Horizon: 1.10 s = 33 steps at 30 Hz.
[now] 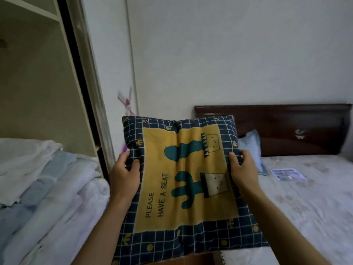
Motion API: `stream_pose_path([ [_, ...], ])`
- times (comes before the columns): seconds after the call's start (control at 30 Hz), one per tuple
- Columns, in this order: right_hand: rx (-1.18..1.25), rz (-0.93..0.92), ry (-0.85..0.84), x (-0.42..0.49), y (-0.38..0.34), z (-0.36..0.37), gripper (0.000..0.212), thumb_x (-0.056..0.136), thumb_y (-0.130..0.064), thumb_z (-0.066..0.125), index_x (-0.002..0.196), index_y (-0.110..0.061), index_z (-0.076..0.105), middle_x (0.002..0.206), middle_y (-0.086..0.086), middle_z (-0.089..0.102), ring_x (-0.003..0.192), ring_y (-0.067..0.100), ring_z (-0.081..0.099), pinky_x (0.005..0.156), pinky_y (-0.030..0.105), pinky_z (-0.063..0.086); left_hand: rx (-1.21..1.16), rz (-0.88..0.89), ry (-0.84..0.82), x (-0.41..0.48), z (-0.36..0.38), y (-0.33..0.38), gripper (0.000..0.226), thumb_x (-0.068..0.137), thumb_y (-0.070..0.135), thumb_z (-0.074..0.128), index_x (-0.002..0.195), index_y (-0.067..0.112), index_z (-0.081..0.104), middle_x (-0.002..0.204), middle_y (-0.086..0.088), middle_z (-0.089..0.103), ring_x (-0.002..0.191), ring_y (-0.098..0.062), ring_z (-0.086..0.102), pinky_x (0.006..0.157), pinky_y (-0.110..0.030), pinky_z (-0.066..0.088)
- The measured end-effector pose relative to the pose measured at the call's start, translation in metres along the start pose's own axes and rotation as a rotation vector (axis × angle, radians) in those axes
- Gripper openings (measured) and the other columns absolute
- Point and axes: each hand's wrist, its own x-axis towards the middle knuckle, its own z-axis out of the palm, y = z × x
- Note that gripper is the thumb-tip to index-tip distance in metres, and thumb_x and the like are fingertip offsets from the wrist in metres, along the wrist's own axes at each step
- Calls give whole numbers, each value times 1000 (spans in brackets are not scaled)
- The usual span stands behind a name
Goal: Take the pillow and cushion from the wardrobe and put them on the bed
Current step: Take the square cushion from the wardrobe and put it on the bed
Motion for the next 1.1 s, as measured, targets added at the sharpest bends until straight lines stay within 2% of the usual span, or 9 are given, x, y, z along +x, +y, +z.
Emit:
stream_pose_path([
  [0.07,-23,-6,58,-23,-1,-17,22,100,-30,53,115,-15,58,92,-2,68,88,19,66,73,36,54,-31,15,-80,-11,4,-2,17,94,26,54,108,35,61,92,5,72,85,-21,68,79,-46,56],
  [0.2,-104,64,166,-74,-1,-60,26,100,-32,53,120,-17,57,106,7,70,97,24,67,88,49,55,-68,25,-234,-41,17,0,22,94,27,55,114,27,62,100,1,71,92,-23,66,83,-45,55],
  [0.4,-185,119,345,-145,2,-143,30,100,-36,52,125,-20,55,109,3,65,100,22,65,89,50,56,-138,19,-430,-101,44,35,36,94,24,58,129,16,59,124,-9,66,115,-28,59,99,-49,48],
  [0.5,-186,144,452,-179,1,-195,29,100,-36,52,125,-23,54,113,2,64,102,21,64,89,48,57,-184,52,-521,-138,62,61,35,95,26,58,129,18,59,117,-5,67,105,-20,61,90,-41,52],
  [0.57,-194,163,527,-205,2,-232,28,100,-37,51,125,-24,53,114,2,64,103,20,64,89,47,57,-238,80,-583,-165,74,81,29,95,26,57,123,22,62,102,2,69,86,-7,63,73,-29,54],
  [0.6,-196,172,566,-218,2,-250,28,100,-37,51,125,-23,53,114,2,64,103,20,64,88,45,57,-255,98,-621,-180,80,92,24,94,26,57,117,24,64,95,4,70,80,-6,64,71,-30,56],
  [0.7,-202,213,681,-263,3,-308,30,101,-35,51,127,-20,52,117,6,65,102,20,65,87,45,58,-283,133,-737,-233,98,129,21,94,27,57,114,25,64,98,2,71,92,-21,66,84,-46,55],
  [0.83,-216,249,813,-328,4,-382,28,101,-32,50,126,-18,52,115,6,65,100,19,65,86,43,58,-327,192,-848,-315,112,171,27,94,24,58,120,21,62,110,-6,70,101,-27,65,90,-51,54],
  [1.1,-266,289,968,-472,14,-535,33,101,-31,50,130,-16,52,113,6,66,98,20,66,85,45,58,-415,235,-1009,-503,119,248,27,95,23,59,121,27,61,106,-2,68,94,-23,65,79,-38,54],
])
